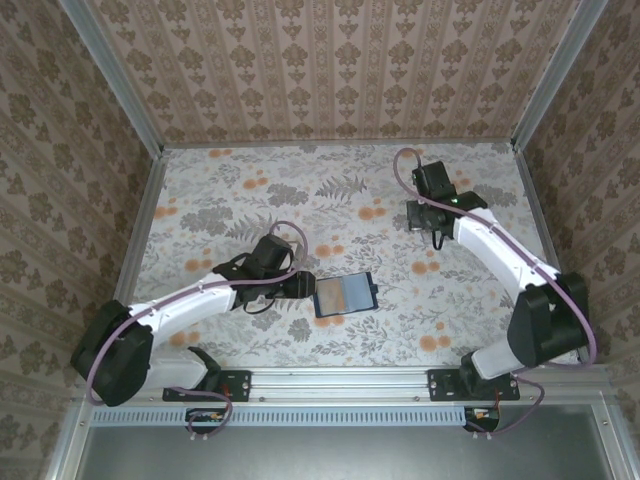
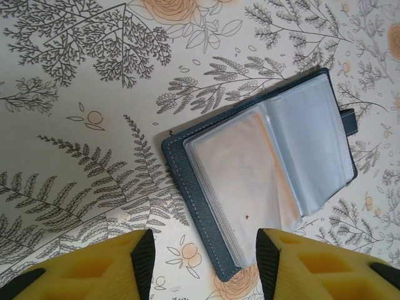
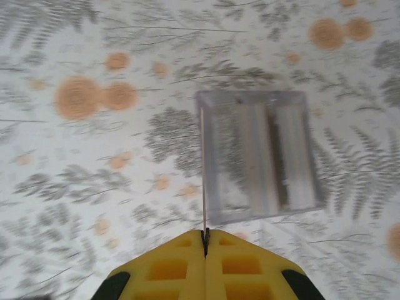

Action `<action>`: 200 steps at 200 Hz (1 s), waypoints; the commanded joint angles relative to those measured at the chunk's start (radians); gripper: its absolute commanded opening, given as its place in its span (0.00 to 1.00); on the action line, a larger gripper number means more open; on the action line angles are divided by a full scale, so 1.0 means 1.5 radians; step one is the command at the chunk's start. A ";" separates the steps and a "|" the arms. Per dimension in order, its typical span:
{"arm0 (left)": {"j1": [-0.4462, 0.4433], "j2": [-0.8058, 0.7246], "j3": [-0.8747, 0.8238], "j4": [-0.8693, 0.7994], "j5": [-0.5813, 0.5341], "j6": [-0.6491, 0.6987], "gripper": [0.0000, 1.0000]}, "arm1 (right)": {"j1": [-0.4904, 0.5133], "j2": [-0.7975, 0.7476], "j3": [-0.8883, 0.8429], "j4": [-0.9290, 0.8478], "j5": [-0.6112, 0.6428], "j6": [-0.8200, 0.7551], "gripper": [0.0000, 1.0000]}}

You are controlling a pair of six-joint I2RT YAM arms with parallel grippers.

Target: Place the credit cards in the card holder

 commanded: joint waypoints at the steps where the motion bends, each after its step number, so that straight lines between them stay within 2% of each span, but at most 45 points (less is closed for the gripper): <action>1: -0.002 -0.009 -0.006 0.002 0.031 -0.009 0.50 | 0.002 -0.066 -0.069 0.041 -0.247 0.070 0.00; 17: -0.002 -0.002 -0.016 0.030 0.049 -0.018 0.50 | 0.005 -0.093 -0.142 0.112 -0.428 0.128 0.00; 30: -0.002 0.012 -0.020 0.053 0.064 -0.020 0.50 | 0.011 -0.104 -0.211 0.187 -0.528 0.185 0.00; 57: -0.015 0.050 -0.007 0.055 0.070 -0.016 0.49 | 0.025 -0.082 -0.287 0.271 -0.625 0.218 0.00; 90: -0.026 0.079 0.006 0.043 0.070 -0.006 0.43 | 0.027 0.008 -0.317 0.330 -0.746 0.251 0.00; 107: -0.027 0.087 0.006 0.052 0.068 -0.011 0.41 | 0.027 0.030 -0.323 0.344 -0.778 0.261 0.00; 152: -0.029 0.116 0.002 0.080 0.058 -0.022 0.35 | 0.027 0.060 -0.336 0.295 -0.775 0.215 0.00; 200: -0.029 0.131 0.012 0.071 0.053 -0.015 0.33 | 0.025 0.067 -0.360 0.289 -0.766 0.204 0.00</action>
